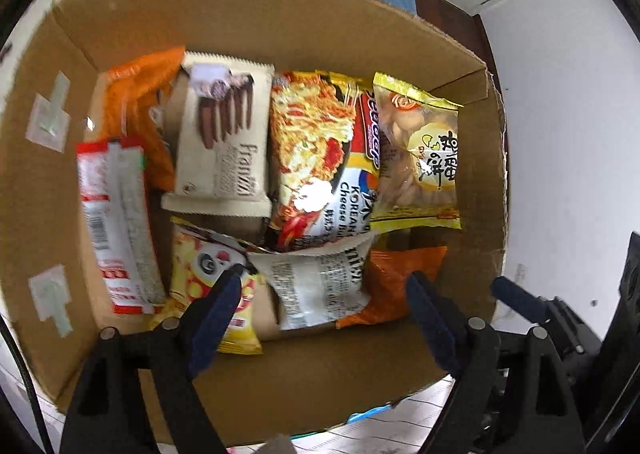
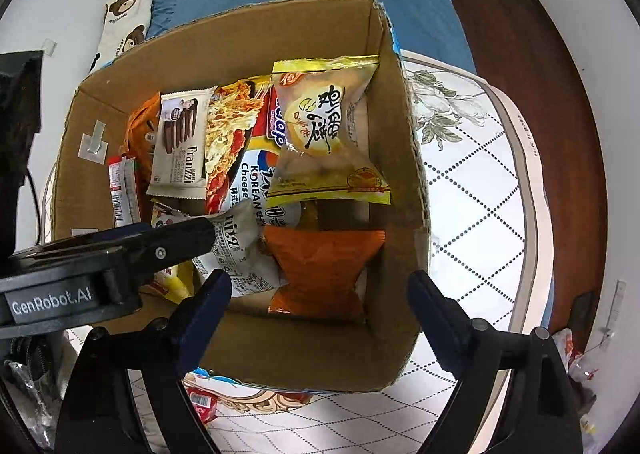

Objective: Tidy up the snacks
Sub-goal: 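Withdraw both tools from the box toward the remaining snacks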

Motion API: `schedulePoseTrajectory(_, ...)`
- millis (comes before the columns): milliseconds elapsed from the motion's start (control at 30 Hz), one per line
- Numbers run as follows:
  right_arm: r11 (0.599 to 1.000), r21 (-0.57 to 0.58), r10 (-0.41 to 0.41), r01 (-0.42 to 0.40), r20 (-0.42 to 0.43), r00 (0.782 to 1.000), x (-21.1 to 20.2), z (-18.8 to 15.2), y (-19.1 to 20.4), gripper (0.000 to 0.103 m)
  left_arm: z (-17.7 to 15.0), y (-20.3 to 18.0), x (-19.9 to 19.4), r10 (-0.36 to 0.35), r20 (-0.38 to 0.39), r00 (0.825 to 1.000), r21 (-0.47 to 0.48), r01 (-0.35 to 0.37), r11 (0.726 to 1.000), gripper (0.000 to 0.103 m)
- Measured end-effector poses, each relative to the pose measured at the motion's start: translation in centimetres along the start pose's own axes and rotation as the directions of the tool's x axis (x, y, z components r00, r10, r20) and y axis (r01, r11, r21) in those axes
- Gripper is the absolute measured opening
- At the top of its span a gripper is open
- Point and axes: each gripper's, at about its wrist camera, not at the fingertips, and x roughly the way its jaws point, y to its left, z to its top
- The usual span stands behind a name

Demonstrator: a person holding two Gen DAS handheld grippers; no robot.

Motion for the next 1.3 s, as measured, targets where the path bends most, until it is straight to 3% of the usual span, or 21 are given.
schedulePoseTrajectory(167,1.000,0.015,0.007,-0.008,0.042,0.999,-0.7,-0.9,-0.1,0.092,-1.9,-0.9,-1.8,0.112,0.117,0.987,0.063,-0.120,0.991,0.084)
schedulePoseTrajectory(267,1.000,0.028,0.008,-0.010,0.070,0.998,-1.0,-1.6,-0.1,0.092,-3.2,-1.0,-2.9,0.180,0.193,0.965,0.085,-0.199,0.976,0.084)
schedulePoseTrajectory(500,0.999,0.036,0.023,-0.029,0.154,0.988,-2.6,-3.6,0.7,0.092,-6.1,0.4,-6.6,0.224,0.338,0.914,0.071,-0.262,0.962,0.084)
schedulePoseTrajectory(633,1.000,0.019,-0.016,0.012,0.243,0.970,-4.4,-5.4,1.5,0.092,-8.5,1.0,-8.7,0.243,0.448,0.860,0.054,-0.298,0.953,0.084)
schedulePoseTrajectory(833,1.000,0.005,-0.018,0.018,0.339,0.941,-7.1,-8.3,2.4,0.092,-12.4,1.2,-11.3,0.237,0.532,0.813,0.063,-0.317,0.946,0.084)
schedulePoseTrajectory(1067,1.000,-0.014,0.014,-0.009,0.429,0.903,-11.1,-12.5,3.0,0.092,-16.8,1.7,-13.8,0.204,0.595,0.777,0.073,-0.305,0.950,0.084)
schedulePoseTrajectory(1167,0.999,-0.023,0.031,-0.023,0.457,0.889,-12.6,-14.4,3.3,0.092,-18.5,1.8,-14.7,0.192,0.606,0.772,0.081,-0.301,0.950,0.084)
schedulePoseTrajectory(1300,0.997,-0.036,0.073,-0.064,0.448,0.891,-13.2,-16.7,3.8,0.092,-20.7,2.3,-15.0,0.191,0.601,0.776,0.086,-0.300,0.950,0.084)
